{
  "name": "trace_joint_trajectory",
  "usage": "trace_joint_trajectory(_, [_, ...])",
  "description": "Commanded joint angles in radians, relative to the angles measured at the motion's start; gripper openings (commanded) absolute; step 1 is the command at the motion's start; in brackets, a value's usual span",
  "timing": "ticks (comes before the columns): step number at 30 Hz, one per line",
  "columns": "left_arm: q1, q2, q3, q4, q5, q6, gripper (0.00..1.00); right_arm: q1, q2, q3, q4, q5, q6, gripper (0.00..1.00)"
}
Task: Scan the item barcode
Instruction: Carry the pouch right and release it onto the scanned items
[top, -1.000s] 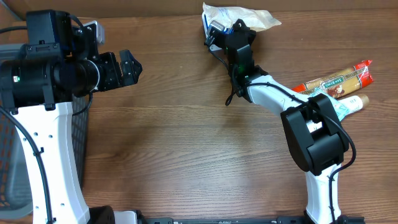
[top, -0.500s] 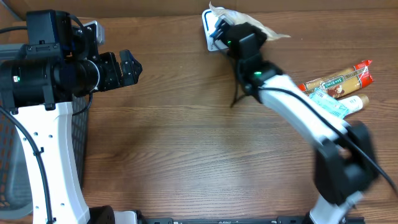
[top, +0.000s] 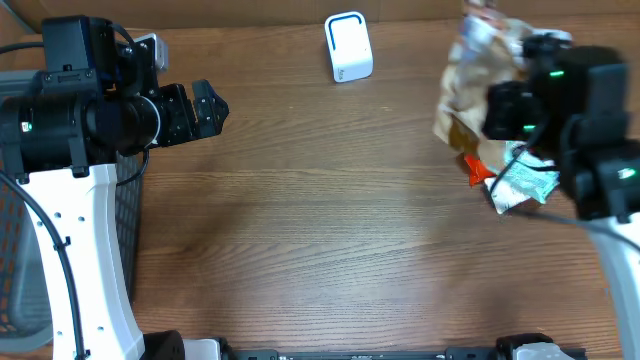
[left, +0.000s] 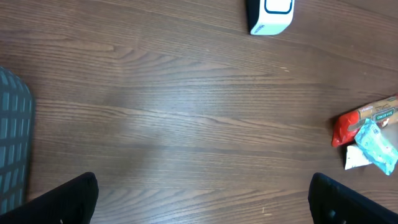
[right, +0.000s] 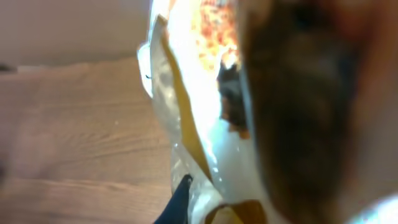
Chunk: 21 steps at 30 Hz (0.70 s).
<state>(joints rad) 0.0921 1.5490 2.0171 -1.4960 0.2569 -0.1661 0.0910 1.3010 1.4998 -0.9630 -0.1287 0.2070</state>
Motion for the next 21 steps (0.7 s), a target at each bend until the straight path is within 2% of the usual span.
trace_joint_trajectory(1, [-0.001,-0.011,0.016,0.004,-0.002,-0.014,1.00,-0.173,0.037,-0.022,-0.035,-0.278,0.114,0.04])
trace_joint_trajectory(6, [-0.001,-0.011,0.016,0.004,-0.002,-0.014,1.00,-0.409,0.149,-0.105,-0.023,-0.497,0.047,0.04])
trace_joint_trajectory(13, [-0.001,-0.011,0.016,0.004,-0.002,-0.014,1.00,-0.551,0.348,-0.166,-0.025,-0.509,-0.079,0.06])
trace_joint_trajectory(14, [-0.001,-0.011,0.016,0.004,-0.002,-0.014,1.00,-0.560,0.370,-0.166,-0.027,-0.509,-0.101,0.15])
trace_joint_trajectory(17, [-0.001,-0.011,0.016,0.004,-0.002,-0.014,1.00,-0.579,0.407,-0.166,-0.033,-0.501,-0.112,0.55])
trace_joint_trajectory(21, [-0.001,-0.011,0.016,0.004,-0.002,-0.014,1.00,-0.580,0.401,-0.158,-0.058,-0.502,-0.134,0.77])
